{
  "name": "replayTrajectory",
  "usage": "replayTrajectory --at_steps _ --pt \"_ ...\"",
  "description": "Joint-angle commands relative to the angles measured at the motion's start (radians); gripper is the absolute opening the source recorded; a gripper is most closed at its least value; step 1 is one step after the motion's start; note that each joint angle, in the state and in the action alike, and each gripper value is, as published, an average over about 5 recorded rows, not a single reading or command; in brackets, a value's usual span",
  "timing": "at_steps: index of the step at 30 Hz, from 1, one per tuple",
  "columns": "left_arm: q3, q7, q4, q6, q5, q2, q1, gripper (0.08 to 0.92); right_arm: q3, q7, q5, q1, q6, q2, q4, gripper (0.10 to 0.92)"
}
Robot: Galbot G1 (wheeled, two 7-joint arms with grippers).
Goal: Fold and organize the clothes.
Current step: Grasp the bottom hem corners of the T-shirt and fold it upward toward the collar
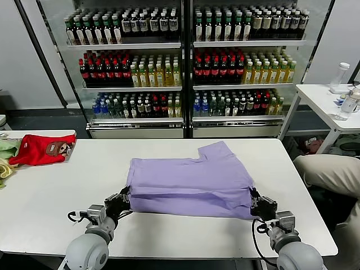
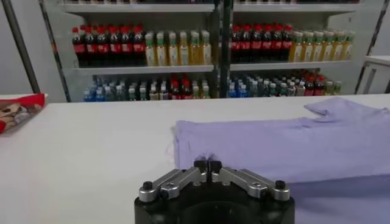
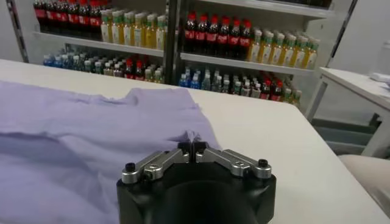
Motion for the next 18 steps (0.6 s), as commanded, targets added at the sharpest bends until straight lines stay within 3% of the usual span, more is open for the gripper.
replayTrajectory --at_steps 1,6,10,18 --pt "0.014 0.002 0.045 0.000 0.012 -0.002 -0.048 0.086 -0.046 0.009 0.000 0.074 -0.019 0.000 -0.037 0.125" --pt "0.013 -0.003 0.092 0.005 0.049 -0.004 -0.056 0.128 -0.085 0.027 0.002 0.100 -0.051 0.015 -0.086 0.212" --pt "-0.014 -0.001 0.094 0.019 0.058 0.003 -0.039 0.237 -0.096 0.036 0.013 0.106 -0.060 0.025 -0.093 0.332" --pt "-0.112 -0.010 -0.127 0.058 -0.059 0.068 0.131 0.471 0.013 0.040 0.045 -0.037 -0.070 -0.035 0.085 0.557"
